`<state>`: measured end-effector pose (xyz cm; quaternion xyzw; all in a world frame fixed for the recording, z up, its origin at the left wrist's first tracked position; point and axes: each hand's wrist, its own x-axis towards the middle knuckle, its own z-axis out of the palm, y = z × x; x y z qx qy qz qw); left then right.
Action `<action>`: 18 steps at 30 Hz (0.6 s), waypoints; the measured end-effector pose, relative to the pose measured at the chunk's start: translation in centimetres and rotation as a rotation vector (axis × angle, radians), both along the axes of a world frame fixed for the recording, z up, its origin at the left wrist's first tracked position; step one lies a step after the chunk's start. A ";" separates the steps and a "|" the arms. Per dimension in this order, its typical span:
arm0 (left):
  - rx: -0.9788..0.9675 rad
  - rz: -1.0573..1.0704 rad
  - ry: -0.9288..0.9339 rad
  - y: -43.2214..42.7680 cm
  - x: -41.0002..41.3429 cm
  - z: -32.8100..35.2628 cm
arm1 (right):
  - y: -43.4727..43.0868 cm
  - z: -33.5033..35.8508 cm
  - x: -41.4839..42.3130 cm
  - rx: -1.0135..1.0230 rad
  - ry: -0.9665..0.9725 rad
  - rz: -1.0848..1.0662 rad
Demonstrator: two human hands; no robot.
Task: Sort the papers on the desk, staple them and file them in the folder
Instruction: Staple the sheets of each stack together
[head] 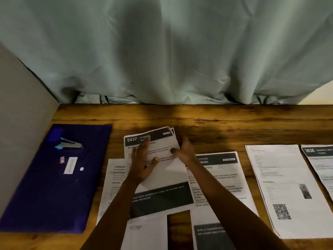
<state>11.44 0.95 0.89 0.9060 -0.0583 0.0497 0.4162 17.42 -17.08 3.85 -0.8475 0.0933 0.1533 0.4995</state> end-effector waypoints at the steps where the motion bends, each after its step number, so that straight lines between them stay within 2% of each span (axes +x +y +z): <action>1: -0.009 -0.002 -0.001 0.0 0.1 0.0 | 0.0 0.4 0.3 0.002 0.044 -0.013; 5: -0.013 0.009 0.055 -0.1 0.2 0.5 | 0.2 1.8 0.5 -0.061 0.132 0.041; 8: -0.021 0.019 0.163 0.1 0.3 0.6 | 0.7 2.0 -0.1 -0.036 0.138 0.043; 11: -0.184 0.061 0.189 0.7 0.5 1.0 | 1.1 2.2 -0.7 0.004 0.093 -0.011; 16: -0.367 0.451 0.010 1.2 0.1 3.2 | 0.4 3.9 -1.5 0.211 0.092 -0.106; 18: -0.497 0.526 -0.004 1.6 0.0 4.2 | -0.2 4.7 -1.6 0.309 0.082 -0.130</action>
